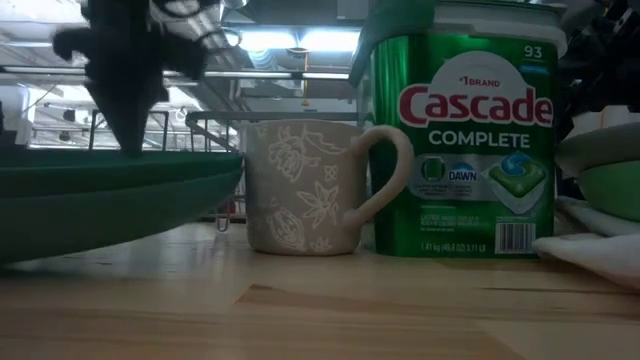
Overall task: Sort dishes
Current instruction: Put the green plate in the dish rack
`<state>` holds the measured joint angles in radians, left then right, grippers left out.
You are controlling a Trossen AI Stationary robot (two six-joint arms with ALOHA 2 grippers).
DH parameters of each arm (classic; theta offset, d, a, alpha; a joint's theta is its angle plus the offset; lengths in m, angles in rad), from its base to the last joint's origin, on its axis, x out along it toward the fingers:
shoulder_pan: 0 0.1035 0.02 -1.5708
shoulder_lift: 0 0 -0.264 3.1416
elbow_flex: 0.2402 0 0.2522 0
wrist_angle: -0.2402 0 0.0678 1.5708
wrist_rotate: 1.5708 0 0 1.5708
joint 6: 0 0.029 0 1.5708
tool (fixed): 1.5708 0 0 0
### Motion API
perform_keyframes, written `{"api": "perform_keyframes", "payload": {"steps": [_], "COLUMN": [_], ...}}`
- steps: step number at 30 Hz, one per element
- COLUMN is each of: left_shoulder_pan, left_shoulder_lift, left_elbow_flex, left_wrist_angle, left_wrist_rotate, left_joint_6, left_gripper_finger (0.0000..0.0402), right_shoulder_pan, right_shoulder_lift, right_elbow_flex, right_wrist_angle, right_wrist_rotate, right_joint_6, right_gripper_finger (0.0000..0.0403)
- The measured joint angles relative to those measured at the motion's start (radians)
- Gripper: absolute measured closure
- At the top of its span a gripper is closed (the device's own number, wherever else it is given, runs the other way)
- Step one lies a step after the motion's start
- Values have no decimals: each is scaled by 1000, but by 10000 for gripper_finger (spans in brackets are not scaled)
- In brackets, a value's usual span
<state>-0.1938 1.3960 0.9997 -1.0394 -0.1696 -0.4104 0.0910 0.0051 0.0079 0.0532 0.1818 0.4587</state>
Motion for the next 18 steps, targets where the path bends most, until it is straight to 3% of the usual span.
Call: {"api": "perform_keyframes", "payload": {"steps": [11, 18], "left_shoulder_pan": [-86, -145], "left_shoulder_lift": [-2, -2], "left_elbow_flex": [75, 75], "left_wrist_angle": [-74, -90], "left_wrist_rotate": [-140, -340], "left_joint_6": [56, -2], "left_gripper_finger": [401, 401], "right_shoulder_pan": [0, 0], "right_shoulder_lift": [0, 0], "right_elbow_flex": [0, 0], "right_wrist_angle": [-1, -1], "right_wrist_rotate": [0, 0], "right_joint_6": [0, 0], "right_gripper_finger": [230, 230]}}
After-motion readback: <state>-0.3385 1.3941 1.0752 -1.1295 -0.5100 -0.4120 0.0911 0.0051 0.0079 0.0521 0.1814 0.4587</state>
